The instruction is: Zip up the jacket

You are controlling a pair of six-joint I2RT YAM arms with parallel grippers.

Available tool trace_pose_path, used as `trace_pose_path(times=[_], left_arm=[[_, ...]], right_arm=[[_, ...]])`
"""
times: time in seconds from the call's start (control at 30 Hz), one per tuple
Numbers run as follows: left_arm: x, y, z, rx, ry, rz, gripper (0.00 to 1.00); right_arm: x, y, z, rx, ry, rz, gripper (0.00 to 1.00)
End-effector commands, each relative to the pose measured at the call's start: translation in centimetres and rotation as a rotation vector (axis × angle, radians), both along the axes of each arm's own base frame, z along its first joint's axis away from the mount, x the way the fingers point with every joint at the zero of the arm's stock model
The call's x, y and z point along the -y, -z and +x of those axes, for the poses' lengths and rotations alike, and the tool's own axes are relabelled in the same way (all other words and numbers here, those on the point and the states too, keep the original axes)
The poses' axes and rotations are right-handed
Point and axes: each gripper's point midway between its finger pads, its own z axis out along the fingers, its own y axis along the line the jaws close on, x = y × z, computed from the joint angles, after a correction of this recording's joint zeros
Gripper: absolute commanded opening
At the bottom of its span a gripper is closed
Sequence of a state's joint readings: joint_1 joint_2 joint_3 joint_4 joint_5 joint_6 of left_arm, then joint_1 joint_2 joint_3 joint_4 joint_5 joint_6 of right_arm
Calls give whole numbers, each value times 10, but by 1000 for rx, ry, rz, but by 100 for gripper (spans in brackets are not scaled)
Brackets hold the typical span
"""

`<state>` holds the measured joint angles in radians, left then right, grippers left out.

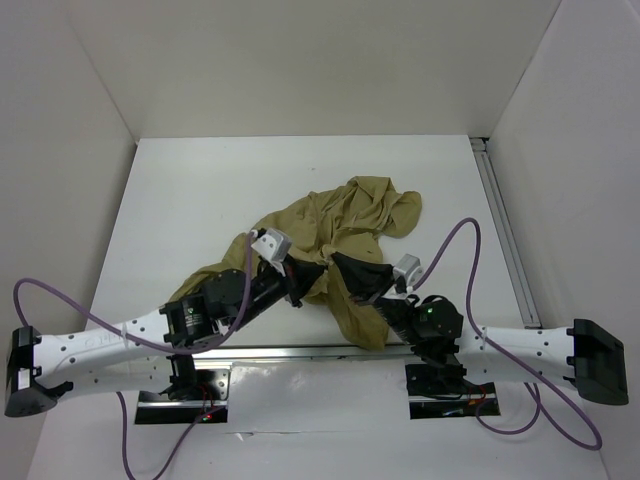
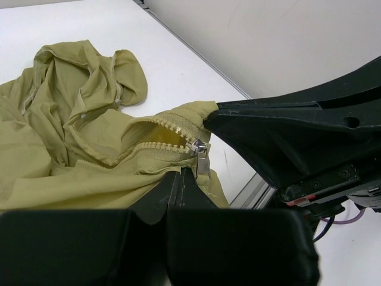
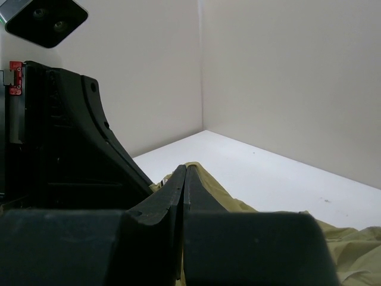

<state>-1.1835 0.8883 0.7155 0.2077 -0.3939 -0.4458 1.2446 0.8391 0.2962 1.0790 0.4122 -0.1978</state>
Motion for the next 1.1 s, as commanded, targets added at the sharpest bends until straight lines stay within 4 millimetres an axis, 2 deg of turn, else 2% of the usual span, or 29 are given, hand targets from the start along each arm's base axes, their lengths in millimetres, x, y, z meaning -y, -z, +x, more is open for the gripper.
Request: trace_pose_path(times=[0.0, 0.43, 0.47, 0.5, 0.63, 0.7, 0.77, 0.93, 1.07], left_arm=[[7, -37, -4, 53, 39, -59, 0], [25, -40, -9, 67, 96, -25, 0], [28, -34, -10, 58, 96, -6, 0], [29, -40, -13, 71, 105, -13, 0], [35, -29, -9, 55, 97, 24, 0], [36, -35, -9, 62, 96, 7, 0], [39, -32, -9, 58, 106, 17, 0], [47, -29, -10, 52, 116, 31, 0], [48, -33, -10, 60, 115, 12, 0]], right_arm=[[3, -15, -1, 0, -6, 44, 0], [0, -13, -2, -9, -23, 45, 0], [-3, -11, -3, -14, -35, 41, 0], [-3, -11, -3, -14, -35, 41, 0], [-4, -11, -5, -16, -48, 46, 0], [-4, -11, -5, -22, -52, 51, 0], [-6, -8, -4, -25, -52, 41, 0], [-6, -11, -5, -27, -57, 57, 0], [-6, -15, -5, -24, -57, 66, 0]])
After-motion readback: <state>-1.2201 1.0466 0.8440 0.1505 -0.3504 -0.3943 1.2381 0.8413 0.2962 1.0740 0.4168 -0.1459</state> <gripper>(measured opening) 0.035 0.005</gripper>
